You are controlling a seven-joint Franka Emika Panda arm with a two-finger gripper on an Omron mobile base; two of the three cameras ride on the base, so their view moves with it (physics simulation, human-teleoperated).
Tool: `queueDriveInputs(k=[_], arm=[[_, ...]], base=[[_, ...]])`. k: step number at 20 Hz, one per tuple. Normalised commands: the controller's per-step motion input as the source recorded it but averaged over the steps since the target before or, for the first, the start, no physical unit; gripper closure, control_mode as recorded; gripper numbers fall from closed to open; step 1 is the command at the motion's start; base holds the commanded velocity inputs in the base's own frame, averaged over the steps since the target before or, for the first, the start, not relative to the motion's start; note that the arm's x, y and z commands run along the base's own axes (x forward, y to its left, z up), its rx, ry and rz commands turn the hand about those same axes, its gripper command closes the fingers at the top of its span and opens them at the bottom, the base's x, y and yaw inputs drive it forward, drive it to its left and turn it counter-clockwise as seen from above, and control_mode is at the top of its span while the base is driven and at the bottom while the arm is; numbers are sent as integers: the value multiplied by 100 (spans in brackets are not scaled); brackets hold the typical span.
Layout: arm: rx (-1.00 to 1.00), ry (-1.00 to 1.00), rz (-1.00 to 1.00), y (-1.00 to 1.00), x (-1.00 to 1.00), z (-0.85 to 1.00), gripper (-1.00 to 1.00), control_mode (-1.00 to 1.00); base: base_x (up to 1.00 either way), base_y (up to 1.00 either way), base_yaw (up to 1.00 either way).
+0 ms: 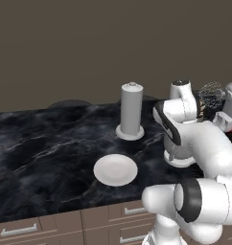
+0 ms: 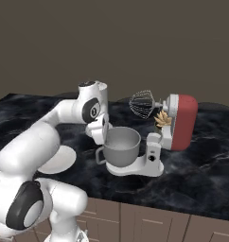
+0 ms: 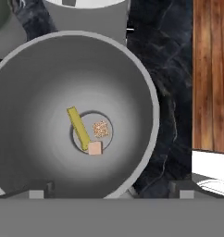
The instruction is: Add butter and sugar cubes to the stand mixer bowl and then turn on the stand mixer to begin making frosting.
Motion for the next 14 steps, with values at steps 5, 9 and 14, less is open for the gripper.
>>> queueDriveInputs(k=[5,9,14], arm=[[0,-20,-3,13,-81,0,-100,-100],[2,-27,-4,0,-83,0,-100,-100],[9,-23,-4,-25,-89,1,-100,-100]], base=[[0,0,0],[0,0,0],[0,0,0]])
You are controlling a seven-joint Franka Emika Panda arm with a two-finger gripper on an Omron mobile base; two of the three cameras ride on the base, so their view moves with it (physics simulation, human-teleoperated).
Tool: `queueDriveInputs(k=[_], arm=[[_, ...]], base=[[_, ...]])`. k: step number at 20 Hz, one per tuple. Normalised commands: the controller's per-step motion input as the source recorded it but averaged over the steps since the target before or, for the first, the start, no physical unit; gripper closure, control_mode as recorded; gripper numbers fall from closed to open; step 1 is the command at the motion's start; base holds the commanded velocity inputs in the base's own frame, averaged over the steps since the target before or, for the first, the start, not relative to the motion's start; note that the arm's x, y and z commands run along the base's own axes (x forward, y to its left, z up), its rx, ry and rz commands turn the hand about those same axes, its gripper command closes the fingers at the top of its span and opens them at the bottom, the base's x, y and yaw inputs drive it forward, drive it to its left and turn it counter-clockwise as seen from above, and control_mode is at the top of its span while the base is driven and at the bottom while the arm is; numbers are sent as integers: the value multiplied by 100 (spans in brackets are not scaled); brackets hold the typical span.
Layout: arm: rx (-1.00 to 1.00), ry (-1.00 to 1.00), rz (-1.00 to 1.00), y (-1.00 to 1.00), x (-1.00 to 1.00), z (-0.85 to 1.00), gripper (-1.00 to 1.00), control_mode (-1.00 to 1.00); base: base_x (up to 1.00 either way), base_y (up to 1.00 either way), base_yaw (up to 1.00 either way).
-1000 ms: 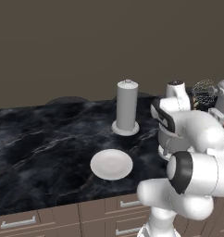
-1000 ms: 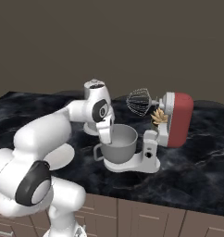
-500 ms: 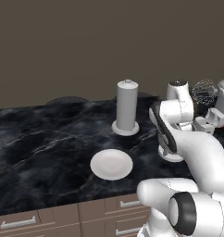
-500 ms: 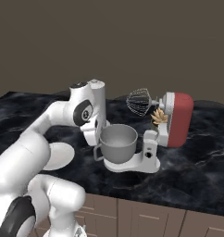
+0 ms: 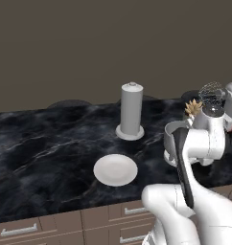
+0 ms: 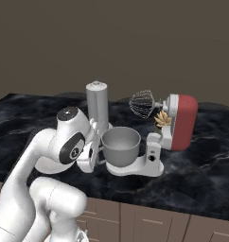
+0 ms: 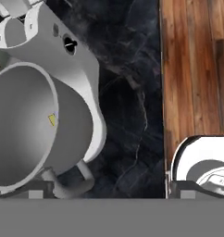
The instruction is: Add butter and sugar cubes to the stand mixer bowl and then turn on the stand mixer to begin making frosting.
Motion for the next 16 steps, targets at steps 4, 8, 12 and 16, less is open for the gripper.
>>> queueDriveInputs(k=[4,8,12,16], arm=[[17,-19,-8,-48,-86,0,-100,-100],[18,-19,-7,-59,-72,0,-100,-100],[20,-20,-5,-74,-58,0,-100,-100],[26,-17,-6,-81,-30,2,-100,-100]], base=[[0,0,0],[0,0,0],[0,0,0],[0,0,0]])
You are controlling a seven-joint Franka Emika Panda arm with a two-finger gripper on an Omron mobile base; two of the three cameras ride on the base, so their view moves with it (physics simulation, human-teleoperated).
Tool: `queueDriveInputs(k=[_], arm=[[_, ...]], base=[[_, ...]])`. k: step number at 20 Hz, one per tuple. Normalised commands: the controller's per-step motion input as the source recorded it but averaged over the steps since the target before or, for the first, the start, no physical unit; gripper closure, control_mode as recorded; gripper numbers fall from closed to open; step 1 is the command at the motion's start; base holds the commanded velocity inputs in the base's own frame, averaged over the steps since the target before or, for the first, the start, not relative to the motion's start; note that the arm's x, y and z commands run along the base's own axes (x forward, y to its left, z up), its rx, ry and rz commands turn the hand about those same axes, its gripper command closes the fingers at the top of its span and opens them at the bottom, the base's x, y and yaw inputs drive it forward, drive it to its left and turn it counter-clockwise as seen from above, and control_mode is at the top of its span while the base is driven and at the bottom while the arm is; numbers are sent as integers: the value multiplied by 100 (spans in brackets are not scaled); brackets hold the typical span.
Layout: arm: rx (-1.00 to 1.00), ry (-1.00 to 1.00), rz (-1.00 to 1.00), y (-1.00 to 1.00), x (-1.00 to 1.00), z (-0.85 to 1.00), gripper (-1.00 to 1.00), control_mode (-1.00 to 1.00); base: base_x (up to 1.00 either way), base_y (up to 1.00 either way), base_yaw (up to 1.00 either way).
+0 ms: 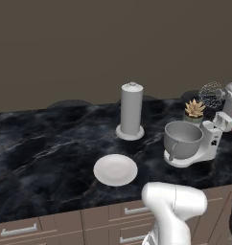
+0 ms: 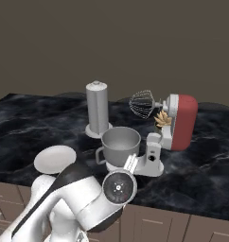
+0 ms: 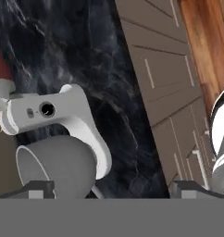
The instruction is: Add butter and sugar cubes to the stand mixer bowl and then turn on the stand mixer to begin making frosting.
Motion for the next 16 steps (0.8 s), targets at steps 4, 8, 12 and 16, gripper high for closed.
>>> queueDriveInputs(k=[4,8,12,16], arm=[[26,-14,-4,-69,-2,33,-100,-100],[28,-5,-3,-60,4,21,-100,-100],[30,0,-1,-73,15,1,-100,-100],[29,0,0,-74,45,7,-100,-100]], base=[[0,0,0],[0,0,0],[0,0,0],[0,0,0]])
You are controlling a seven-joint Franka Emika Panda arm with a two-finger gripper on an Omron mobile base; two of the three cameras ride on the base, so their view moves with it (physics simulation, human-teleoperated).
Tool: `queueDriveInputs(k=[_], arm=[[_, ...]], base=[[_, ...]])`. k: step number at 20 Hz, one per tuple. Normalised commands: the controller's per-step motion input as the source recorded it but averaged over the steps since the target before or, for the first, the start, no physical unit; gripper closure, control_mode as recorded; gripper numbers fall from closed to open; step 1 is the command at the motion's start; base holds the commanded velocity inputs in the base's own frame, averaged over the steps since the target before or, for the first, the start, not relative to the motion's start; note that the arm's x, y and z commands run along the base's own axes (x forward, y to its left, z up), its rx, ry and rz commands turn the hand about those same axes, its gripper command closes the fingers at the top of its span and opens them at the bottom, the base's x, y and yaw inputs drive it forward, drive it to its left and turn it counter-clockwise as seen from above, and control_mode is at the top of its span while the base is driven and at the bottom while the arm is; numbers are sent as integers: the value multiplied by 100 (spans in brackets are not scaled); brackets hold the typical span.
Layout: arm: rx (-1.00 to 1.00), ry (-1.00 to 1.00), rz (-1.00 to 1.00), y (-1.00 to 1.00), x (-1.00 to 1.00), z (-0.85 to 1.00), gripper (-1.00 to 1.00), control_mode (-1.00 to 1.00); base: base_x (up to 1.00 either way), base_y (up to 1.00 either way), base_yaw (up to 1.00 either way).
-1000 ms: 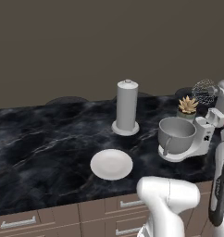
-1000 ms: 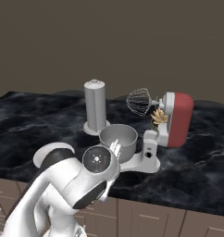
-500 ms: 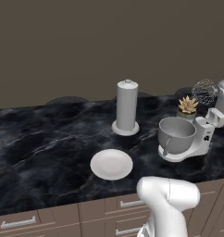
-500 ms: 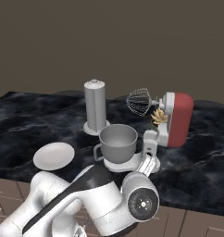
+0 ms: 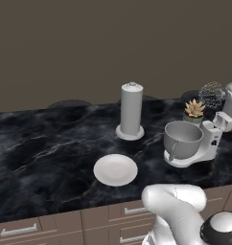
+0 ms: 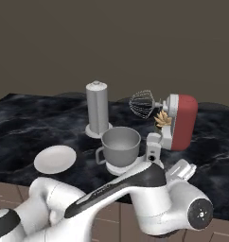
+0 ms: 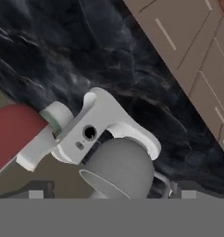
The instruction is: Add butter and sugar cubes to the stand mixer bowl and then turn on the stand mixer to begin making frosting.
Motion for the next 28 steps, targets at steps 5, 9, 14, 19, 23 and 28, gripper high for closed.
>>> queueDriveInputs(k=[5,9,14,19,23,28], arm=[[27,0,6,-60,60,7,-100,-100],[24,0,11,-48,55,1,-100,-100],[20,0,11,-31,48,0,-100,-100],[14,1,9,-20,26,0,-100,-100],[12,1,8,-9,25,0,-100,-100],[12,5,5,0,32,4,-100,-100]], base=[[0,0,0],[0,0,0],[0,0,0],[0,0,0],[0,0,0],[0,0,0]])
